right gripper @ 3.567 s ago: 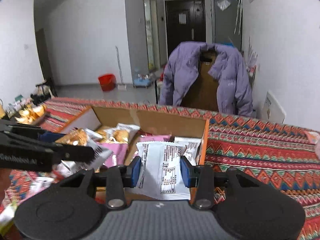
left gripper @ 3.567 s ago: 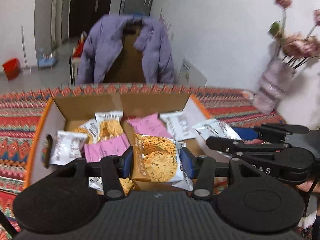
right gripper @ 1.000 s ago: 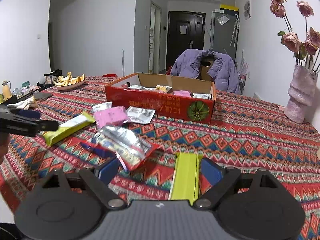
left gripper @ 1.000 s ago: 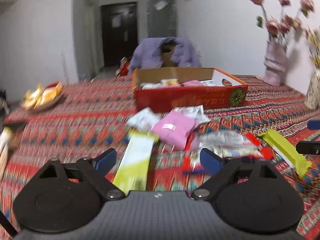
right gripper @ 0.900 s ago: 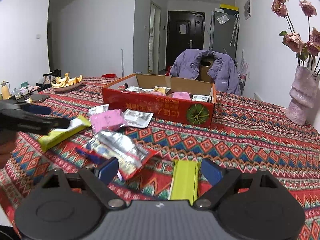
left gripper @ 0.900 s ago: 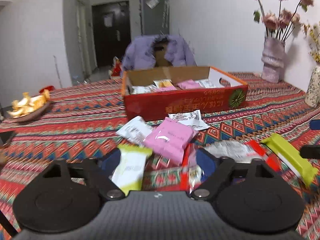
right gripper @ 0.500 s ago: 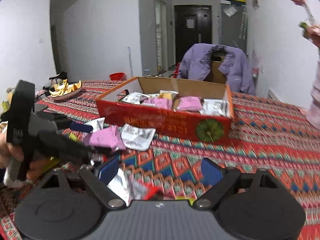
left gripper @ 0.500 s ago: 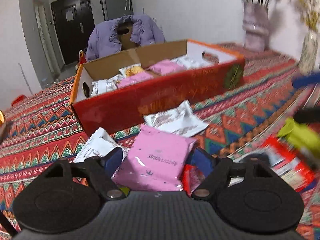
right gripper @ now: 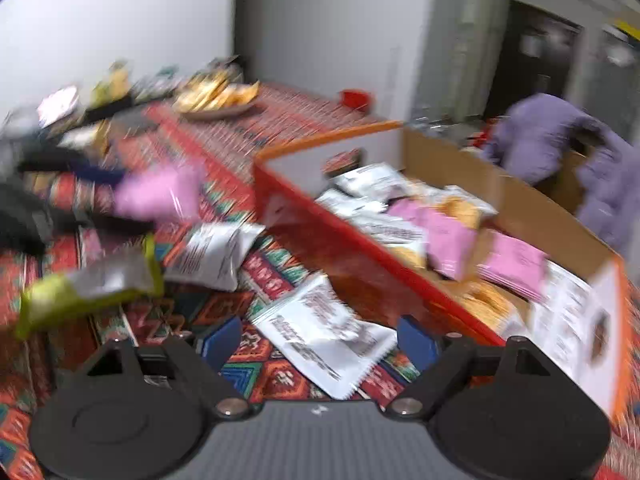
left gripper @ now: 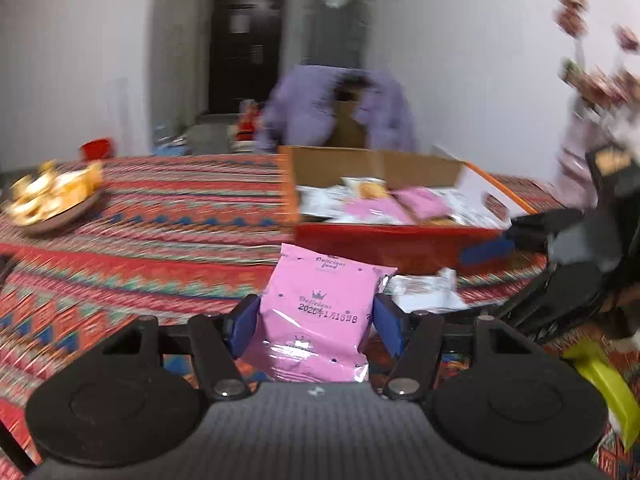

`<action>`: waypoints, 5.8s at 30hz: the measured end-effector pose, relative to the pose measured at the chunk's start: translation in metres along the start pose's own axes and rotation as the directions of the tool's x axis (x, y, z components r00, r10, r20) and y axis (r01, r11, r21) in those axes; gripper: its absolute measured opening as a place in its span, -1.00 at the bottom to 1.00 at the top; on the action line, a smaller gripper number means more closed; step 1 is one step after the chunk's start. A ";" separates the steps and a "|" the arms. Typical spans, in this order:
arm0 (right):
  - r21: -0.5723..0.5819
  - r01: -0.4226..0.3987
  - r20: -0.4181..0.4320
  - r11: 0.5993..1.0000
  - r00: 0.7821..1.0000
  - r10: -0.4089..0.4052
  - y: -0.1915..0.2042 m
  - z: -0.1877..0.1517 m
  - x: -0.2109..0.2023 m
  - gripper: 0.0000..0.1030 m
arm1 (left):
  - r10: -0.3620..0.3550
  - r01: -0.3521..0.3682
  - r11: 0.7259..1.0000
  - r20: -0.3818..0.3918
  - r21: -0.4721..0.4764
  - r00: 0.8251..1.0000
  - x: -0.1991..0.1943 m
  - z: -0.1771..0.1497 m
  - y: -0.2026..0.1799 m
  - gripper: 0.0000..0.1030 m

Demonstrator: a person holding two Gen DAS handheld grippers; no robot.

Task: Organize snacks
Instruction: 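Grasp a pink bag with the left tool while the right grasps a white packet, then carry the pink bag and white packet into the box and open both tools, then withdraw both tools from the box back over the remaining snacks, then grasp a white packet with the left tool while the right grasps a yellow-green bar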

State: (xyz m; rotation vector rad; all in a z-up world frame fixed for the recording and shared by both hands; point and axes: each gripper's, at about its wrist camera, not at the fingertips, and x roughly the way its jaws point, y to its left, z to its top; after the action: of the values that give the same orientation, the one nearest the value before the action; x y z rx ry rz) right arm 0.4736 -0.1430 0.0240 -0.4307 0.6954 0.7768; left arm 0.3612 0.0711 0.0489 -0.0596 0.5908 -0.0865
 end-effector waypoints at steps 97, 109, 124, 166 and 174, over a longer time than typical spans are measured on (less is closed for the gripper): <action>0.512 0.128 -0.027 0.850 0.991 -0.133 -0.180 0.082 0.024 0.23 | -0.055 0.066 0.997 -0.201 0.047 0.978 0.206 0.200 -0.021 0.48; 0.454 0.198 0.042 0.868 0.969 -0.243 -0.131 0.050 -0.129 0.50 | -0.037 0.052 0.991 -0.119 0.126 0.992 0.038 0.169 -0.025 0.62; 0.333 0.249 0.228 0.909 0.914 -0.335 -0.001 -0.047 -0.249 0.68 | -0.004 -0.003 0.993 0.060 0.119 0.998 -0.135 0.025 -0.042 0.80; 0.436 0.285 0.073 0.853 0.934 -0.350 0.092 -0.181 -0.187 0.65 | 0.000 0.002 1.000 -0.083 0.023 0.997 -0.099 -0.082 -0.049 0.88; 0.521 0.338 -0.032 0.784 0.925 -0.378 0.049 -0.181 -0.144 -0.29 | 0.001 -0.010 0.998 -0.131 -0.069 0.991 -0.022 -0.034 -0.032 0.88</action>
State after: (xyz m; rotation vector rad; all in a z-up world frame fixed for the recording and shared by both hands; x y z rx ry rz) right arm 0.2892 -0.2886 -0.0057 -0.0298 0.6954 0.2171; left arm 0.3219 0.0401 0.0361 -0.1205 0.7253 -0.0652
